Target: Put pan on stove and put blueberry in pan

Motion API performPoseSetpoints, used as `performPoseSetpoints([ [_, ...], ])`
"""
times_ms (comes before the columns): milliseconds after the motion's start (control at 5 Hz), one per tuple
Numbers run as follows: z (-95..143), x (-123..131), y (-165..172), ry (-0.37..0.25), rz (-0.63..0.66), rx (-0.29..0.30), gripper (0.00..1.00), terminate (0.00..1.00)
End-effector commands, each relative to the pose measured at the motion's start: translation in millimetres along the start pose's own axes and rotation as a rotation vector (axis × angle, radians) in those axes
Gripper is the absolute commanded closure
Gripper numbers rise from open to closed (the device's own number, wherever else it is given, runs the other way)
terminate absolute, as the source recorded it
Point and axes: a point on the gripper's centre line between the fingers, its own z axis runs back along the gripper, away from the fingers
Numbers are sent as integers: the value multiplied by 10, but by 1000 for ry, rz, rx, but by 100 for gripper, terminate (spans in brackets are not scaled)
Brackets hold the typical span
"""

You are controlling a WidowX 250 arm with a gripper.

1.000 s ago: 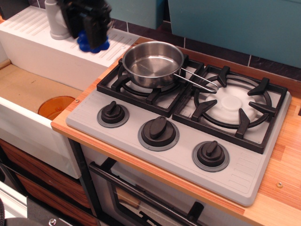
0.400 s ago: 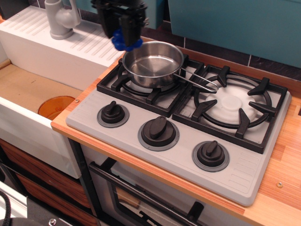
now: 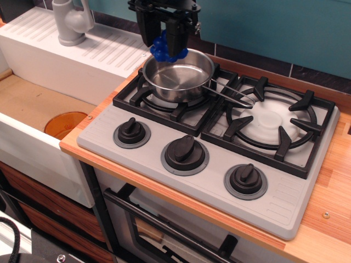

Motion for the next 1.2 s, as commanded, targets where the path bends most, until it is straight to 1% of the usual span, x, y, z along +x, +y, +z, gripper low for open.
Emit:
performPoseSetpoints([
  [0, 189, 95, -64, -101, -7, 35, 0, 0],
  [600, 218, 76, -25, -104, -10, 35, 0, 0],
  [1000, 328, 56, -54, -106, -7, 46, 0, 0],
])
